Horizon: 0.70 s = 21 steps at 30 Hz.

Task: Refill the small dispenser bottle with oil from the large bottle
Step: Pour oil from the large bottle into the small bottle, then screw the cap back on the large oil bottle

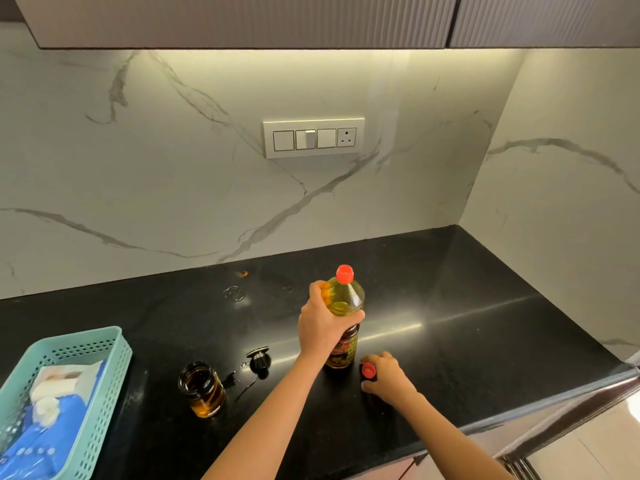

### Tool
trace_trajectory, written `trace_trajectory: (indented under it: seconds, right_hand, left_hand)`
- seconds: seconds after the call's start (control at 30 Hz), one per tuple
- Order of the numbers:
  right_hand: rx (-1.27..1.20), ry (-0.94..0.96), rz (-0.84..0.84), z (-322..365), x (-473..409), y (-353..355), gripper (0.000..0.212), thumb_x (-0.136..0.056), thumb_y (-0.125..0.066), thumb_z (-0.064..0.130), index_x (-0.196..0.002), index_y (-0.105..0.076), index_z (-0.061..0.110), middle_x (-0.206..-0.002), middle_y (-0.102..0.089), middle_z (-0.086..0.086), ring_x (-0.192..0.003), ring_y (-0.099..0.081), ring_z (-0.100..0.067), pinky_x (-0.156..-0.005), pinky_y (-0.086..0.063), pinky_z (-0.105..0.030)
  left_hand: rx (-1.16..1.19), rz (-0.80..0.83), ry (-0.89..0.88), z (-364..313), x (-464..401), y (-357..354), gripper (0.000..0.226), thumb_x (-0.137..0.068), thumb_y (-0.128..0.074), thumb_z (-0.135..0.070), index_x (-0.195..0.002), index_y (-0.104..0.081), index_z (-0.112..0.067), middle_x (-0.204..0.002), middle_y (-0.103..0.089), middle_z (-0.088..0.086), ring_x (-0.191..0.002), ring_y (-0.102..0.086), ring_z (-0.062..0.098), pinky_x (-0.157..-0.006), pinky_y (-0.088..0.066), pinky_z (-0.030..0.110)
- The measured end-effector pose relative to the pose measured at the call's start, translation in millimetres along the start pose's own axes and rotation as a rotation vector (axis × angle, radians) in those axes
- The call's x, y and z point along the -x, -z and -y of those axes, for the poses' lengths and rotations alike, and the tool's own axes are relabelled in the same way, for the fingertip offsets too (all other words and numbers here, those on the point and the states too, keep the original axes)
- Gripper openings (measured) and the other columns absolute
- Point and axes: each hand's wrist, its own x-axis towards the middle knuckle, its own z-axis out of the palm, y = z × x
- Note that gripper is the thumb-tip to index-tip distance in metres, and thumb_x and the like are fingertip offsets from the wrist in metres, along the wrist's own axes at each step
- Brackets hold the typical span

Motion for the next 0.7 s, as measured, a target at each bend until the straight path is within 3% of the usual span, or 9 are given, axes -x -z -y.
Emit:
trace_trajectory:
  seconds: [0.2, 0.27, 0.33, 0.37, 0.43, 0.57, 0.7]
  right_hand:
    - [0.006, -0.006, -0.089, 10, -2, -8, 0.027, -0.085, -0.059, 0.018, -0.111, -0.059, 0.014, -0.112, -0.056, -0.010, -0.097, -0.061, -0.025, -0.077, -0.049, -0.028]
    - [-0.339, -0.097, -0.219, 16, -3, 6, 0.020, -0.081, -0.064, 0.019, -0.098, -0.061, 0.011, -0.097, -0.063, -0.012, -0.078, -0.062, -0.019, -0.065, -0.050, -0.026]
    - [-0.867, -0.128, -0.357, 29, -6, 37, 0.017, -0.084, -0.062, 0.017, -0.099, -0.062, 0.010, -0.088, -0.064, -0.013, -0.067, -0.058, -0.015, -0.061, -0.050, -0.024]
    - [-1.071, -0.058, -0.391, 38, -6, 58, 0.017, -0.088, -0.058, 0.016, -0.104, -0.062, 0.011, -0.085, -0.063, -0.011, -0.067, -0.056, -0.015, -0.064, -0.050, -0.026]
    - [-1.219, 0.163, -0.430, 58, -2, 99, 0.021, -0.093, -0.053, 0.014, -0.111, -0.063, 0.015, -0.081, -0.060, -0.004, -0.071, -0.055, -0.012, -0.070, -0.051, -0.027]
    - [-1.020, 0.497, -0.407, 93, 14, 136, 0.017, -0.090, -0.060, 0.017, -0.106, -0.066, 0.013, -0.092, -0.070, -0.001, -0.086, -0.067, -0.012, -0.078, -0.056, -0.023]
    - [-0.704, 0.538, -0.408, 101, 18, 132, 0.018, -0.082, -0.070, 0.019, -0.100, -0.066, 0.015, -0.096, -0.071, -0.003, -0.090, -0.069, -0.014, -0.078, -0.058, -0.025]
  left_hand:
    - [0.044, 0.051, -0.001, 11, -1, 0, 0.082, -0.054, -0.082, -0.055, -0.119, -0.038, -0.030, -0.114, -0.058, -0.008, -0.103, -0.059, 0.016, -0.083, -0.052, 0.032]
    - [0.051, 0.068, -0.006, 13, -2, 2, 0.082, -0.054, -0.082, -0.054, -0.119, -0.038, -0.030, -0.114, -0.058, -0.008, -0.104, -0.058, 0.015, -0.084, -0.052, 0.033]
    - [0.050, 0.088, -0.017, 13, -4, 3, 0.082, -0.055, -0.082, -0.052, -0.120, -0.038, -0.030, -0.116, -0.057, -0.007, -0.105, -0.057, 0.015, -0.085, -0.050, 0.031]
    - [0.050, 0.096, -0.020, 13, -4, 3, 0.082, -0.056, -0.083, -0.052, -0.120, -0.038, -0.029, -0.116, -0.057, -0.007, -0.105, -0.056, 0.015, -0.085, -0.049, 0.030]
    - [0.052, 0.099, -0.020, 12, -5, 3, 0.083, -0.056, -0.083, -0.051, -0.121, -0.038, -0.028, -0.117, -0.059, -0.005, -0.105, -0.057, 0.014, -0.085, -0.050, 0.030]
    - [0.054, 0.100, -0.011, 12, -5, 2, 0.080, -0.054, -0.081, -0.055, -0.117, -0.038, -0.030, -0.112, -0.061, -0.006, -0.102, -0.060, 0.015, -0.085, -0.054, 0.033]
    - [0.072, 0.118, 0.002, 13, -5, 4, 0.079, -0.053, -0.081, -0.054, -0.115, -0.038, -0.031, -0.109, -0.062, -0.006, -0.100, -0.061, 0.014, -0.084, -0.055, 0.033]
